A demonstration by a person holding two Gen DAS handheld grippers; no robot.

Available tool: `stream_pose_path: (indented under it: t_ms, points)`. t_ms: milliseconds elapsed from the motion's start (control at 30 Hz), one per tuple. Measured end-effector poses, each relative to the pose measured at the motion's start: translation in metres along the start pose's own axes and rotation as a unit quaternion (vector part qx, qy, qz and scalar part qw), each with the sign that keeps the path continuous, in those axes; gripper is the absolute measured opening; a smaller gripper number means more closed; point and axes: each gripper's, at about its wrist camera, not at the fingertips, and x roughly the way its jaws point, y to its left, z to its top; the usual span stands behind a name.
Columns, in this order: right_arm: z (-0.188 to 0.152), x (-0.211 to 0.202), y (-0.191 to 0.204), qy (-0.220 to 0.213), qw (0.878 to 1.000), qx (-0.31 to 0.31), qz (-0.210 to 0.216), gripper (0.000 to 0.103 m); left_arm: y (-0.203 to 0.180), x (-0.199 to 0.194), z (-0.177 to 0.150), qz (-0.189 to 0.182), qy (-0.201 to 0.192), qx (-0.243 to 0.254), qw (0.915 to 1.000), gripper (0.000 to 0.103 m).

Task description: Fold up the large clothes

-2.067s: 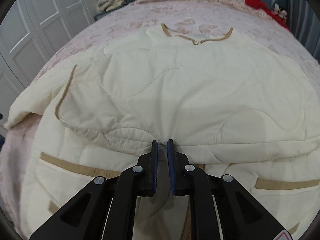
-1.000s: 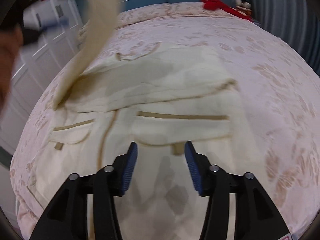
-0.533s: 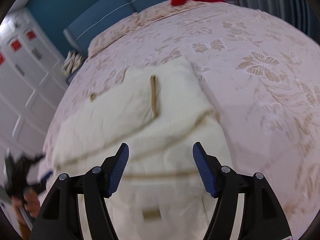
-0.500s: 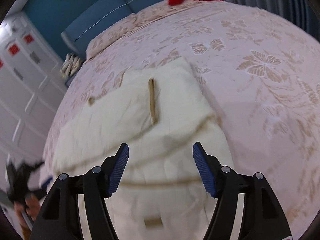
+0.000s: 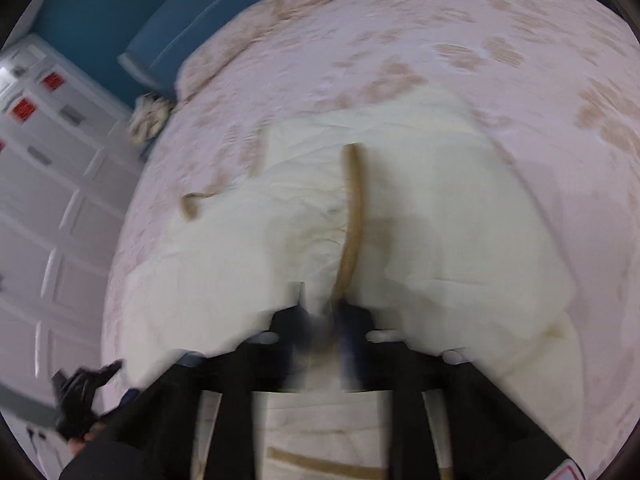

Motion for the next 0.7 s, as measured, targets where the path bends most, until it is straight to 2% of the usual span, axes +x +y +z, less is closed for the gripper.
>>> stream_pose_path:
  t_ms: [33, 67, 133, 167, 200, 233, 267, 300, 367, 433, 533, 633, 700]
  points:
    - [0.003, -0.011, 0.006, -0.018, 1.000, -0.003, 0.012, 0.009, -0.004, -0.002, 0.002, 0.009, -0.001, 0.009, 0.9999, 0.022]
    - [0.007, -0.028, 0.013, -0.038, 0.999, -0.009, 0.028, 0.009, -0.010, -0.008, 0.003, 0.009, -0.007, 0.020, 0.9997, 0.012]
    - [0.011, -0.068, 0.028, -0.082, 0.995, -0.032, 0.054, 0.008, -0.026, -0.023, 0.003, 0.011, -0.024, 0.058, 0.9979, 0.010]
    - [0.010, -0.087, 0.034, -0.103, 0.992, -0.054, 0.053, 0.008, -0.031, -0.027, 0.001, 0.008, -0.029, 0.074, 0.9968, 0.010]
    - [0.006, -0.095, 0.037, -0.115, 0.990, -0.078, 0.032, 0.008, -0.040, -0.031, -0.004, 0.010, -0.034, 0.098, 0.9946, 0.009]
    - [0.003, -0.093, 0.037, -0.114, 0.989, -0.097, 0.004, 0.008, -0.045, -0.030, -0.008, 0.021, -0.038, 0.118, 0.9920, 0.009]
    - [-0.002, -0.080, 0.032, -0.098, 0.989, -0.110, -0.032, 0.008, -0.049, -0.025, -0.015, 0.043, -0.042, 0.143, 0.9880, 0.009]
    - [-0.005, -0.068, 0.024, -0.081, 0.989, -0.110, -0.050, 0.008, -0.050, -0.018, -0.020, 0.066, -0.042, 0.160, 0.9841, 0.008]
    - [-0.017, -0.032, 0.000, -0.036, 0.990, -0.101, -0.092, 0.008, -0.040, 0.000, -0.029, 0.100, -0.029, 0.166, 0.9806, 0.008]
    - [-0.029, -0.010, -0.013, -0.014, 0.988, -0.104, -0.114, 0.008, -0.033, 0.009, -0.033, 0.112, -0.025, 0.168, 0.9791, 0.008]
    - [-0.042, 0.007, -0.027, 0.005, 0.987, -0.102, -0.120, 0.008, -0.030, 0.016, -0.037, 0.131, -0.030, 0.193, 0.9720, 0.008]
    - [-0.042, 0.007, -0.029, 0.012, 0.990, -0.087, -0.112, 0.010, -0.030, 0.024, -0.040, 0.149, -0.033, 0.214, 0.9647, 0.009]
    - [-0.039, -0.005, -0.028, 0.007, 0.991, -0.073, -0.114, 0.017, -0.034, 0.024, -0.042, 0.161, -0.036, 0.233, 0.9583, 0.013]
